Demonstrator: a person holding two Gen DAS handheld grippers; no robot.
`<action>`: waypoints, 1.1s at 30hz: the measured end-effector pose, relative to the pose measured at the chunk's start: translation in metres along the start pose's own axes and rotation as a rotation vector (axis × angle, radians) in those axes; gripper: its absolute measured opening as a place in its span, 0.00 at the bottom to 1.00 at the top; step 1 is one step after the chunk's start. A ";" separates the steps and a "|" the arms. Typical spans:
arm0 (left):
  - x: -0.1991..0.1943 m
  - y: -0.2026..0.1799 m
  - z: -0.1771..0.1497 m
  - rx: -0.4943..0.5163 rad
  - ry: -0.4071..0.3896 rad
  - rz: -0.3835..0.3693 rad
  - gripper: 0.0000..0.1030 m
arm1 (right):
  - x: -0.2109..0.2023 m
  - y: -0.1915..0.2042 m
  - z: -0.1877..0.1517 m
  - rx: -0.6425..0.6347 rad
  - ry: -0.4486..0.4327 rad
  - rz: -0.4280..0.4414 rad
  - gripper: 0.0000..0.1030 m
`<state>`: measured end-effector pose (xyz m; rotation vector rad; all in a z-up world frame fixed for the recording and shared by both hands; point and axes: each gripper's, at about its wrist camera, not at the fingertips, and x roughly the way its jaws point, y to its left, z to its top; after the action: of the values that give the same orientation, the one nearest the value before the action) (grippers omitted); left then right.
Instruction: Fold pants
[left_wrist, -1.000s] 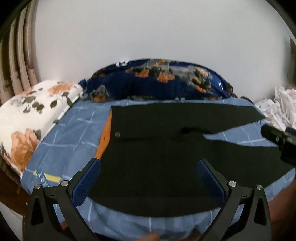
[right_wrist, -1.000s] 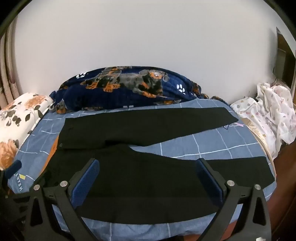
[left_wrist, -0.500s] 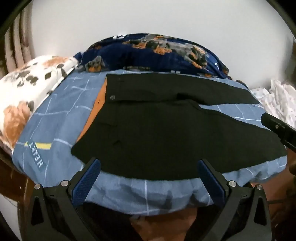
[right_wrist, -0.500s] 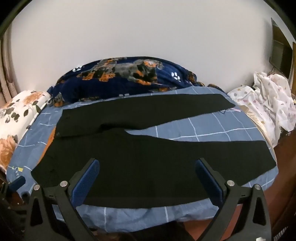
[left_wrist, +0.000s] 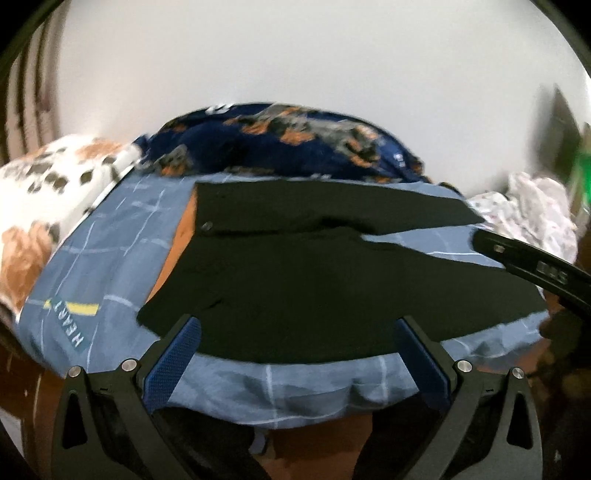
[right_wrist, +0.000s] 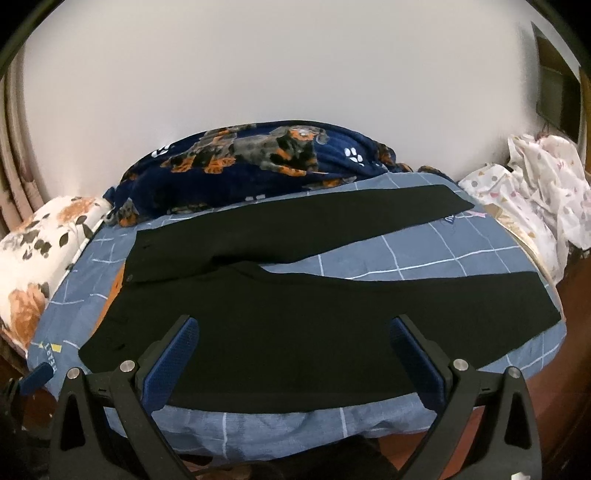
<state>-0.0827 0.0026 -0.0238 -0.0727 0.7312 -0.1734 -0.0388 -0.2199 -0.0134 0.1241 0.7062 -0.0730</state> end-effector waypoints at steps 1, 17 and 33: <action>-0.001 -0.004 0.000 0.018 -0.004 -0.009 1.00 | -0.001 -0.001 0.000 0.006 -0.002 0.006 0.99; 0.034 0.009 0.028 0.087 0.071 0.108 1.00 | -0.005 -0.008 0.006 0.029 0.007 0.031 0.99; 0.105 0.055 0.078 0.129 0.093 0.201 1.00 | 0.029 -0.001 0.024 0.015 0.094 0.030 0.99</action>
<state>0.0534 0.0377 -0.0413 0.1321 0.8136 -0.0316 -0.0017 -0.2251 -0.0146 0.1530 0.7974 -0.0444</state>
